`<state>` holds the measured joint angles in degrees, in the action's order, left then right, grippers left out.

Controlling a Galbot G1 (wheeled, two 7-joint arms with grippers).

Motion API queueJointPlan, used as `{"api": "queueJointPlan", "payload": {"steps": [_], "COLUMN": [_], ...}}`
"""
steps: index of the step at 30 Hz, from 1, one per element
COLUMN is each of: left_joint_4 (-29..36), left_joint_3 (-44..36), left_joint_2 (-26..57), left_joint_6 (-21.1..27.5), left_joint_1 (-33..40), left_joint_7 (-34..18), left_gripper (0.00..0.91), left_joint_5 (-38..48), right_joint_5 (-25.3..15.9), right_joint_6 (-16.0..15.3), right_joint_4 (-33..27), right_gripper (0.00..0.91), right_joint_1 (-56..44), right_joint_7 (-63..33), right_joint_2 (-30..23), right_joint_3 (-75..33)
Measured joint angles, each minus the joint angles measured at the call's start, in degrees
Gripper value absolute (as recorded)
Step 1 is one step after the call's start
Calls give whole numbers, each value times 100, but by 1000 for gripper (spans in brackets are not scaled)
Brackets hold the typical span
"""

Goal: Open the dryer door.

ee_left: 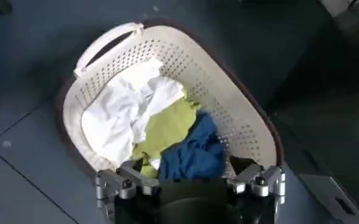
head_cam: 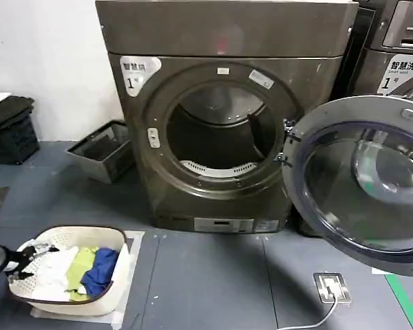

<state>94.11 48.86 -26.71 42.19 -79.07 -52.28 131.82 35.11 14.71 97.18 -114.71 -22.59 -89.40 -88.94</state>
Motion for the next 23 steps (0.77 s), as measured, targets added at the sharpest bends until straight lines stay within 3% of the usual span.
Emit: {"api": "queueJointPlan", "payload": {"steps": [23], "left_joint_4": [15], "left_joint_3": [-45], "left_joint_2": [-27], "left_joint_6": [0], "left_joint_1": [-39], "left_joint_7": [18], "left_gripper": [907], "left_joint_5": [-45], "right_joint_5": [143], "right_joint_6": [-68], "right_joint_4": [46], "right_gripper": [907], "right_joint_1": [-5], "right_joint_7": [16], "right_joint_2": [-12], "right_joint_3": [-28]}}
